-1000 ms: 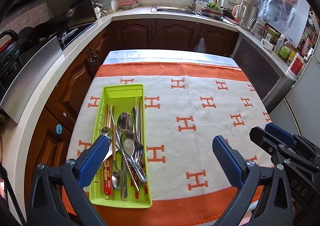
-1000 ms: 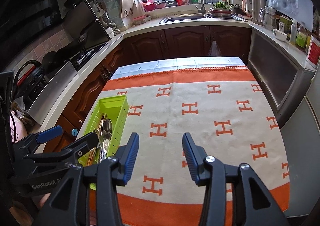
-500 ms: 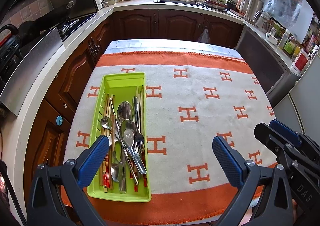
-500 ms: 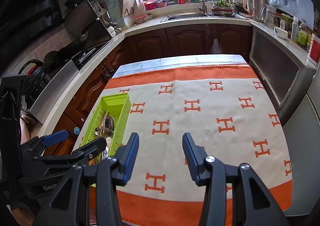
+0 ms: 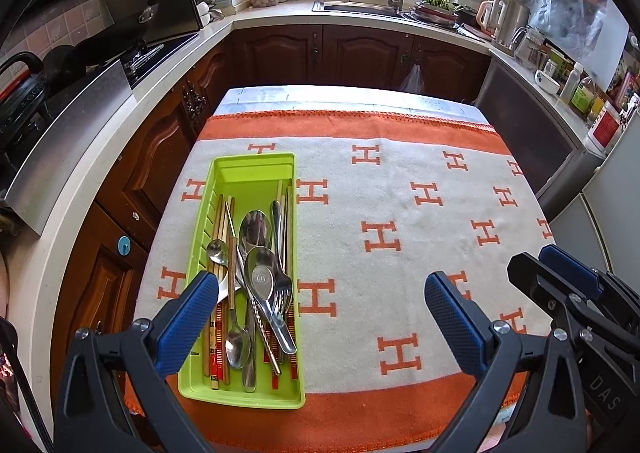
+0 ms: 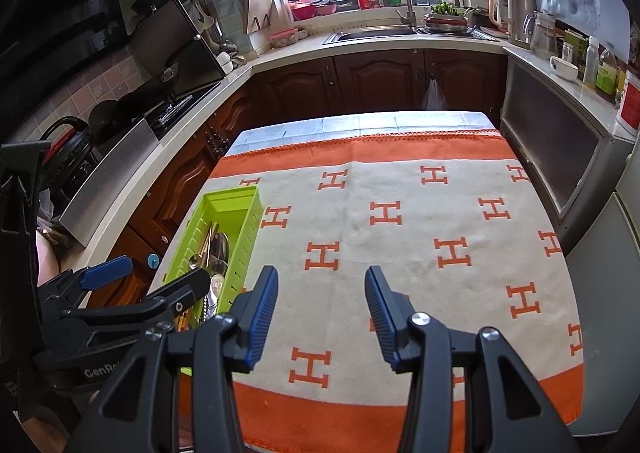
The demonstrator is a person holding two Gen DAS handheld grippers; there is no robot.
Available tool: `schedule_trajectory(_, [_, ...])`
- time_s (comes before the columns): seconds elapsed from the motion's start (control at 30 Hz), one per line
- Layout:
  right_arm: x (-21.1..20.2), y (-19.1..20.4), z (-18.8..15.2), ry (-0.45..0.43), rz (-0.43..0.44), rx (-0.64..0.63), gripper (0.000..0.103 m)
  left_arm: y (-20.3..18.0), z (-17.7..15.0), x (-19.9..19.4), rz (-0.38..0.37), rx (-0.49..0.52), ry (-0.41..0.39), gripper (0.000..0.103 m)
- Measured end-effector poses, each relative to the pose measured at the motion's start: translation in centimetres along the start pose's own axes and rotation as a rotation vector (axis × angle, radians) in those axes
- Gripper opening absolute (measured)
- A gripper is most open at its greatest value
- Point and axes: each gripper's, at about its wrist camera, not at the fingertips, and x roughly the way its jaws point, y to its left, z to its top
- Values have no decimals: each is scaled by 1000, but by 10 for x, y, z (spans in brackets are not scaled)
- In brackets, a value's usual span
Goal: Organize utensils
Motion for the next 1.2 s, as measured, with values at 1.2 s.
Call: schedule_trajectory(1.2, [2,-6,2,-5,12,3,46,-4,2,-1,9,3,-7,102])
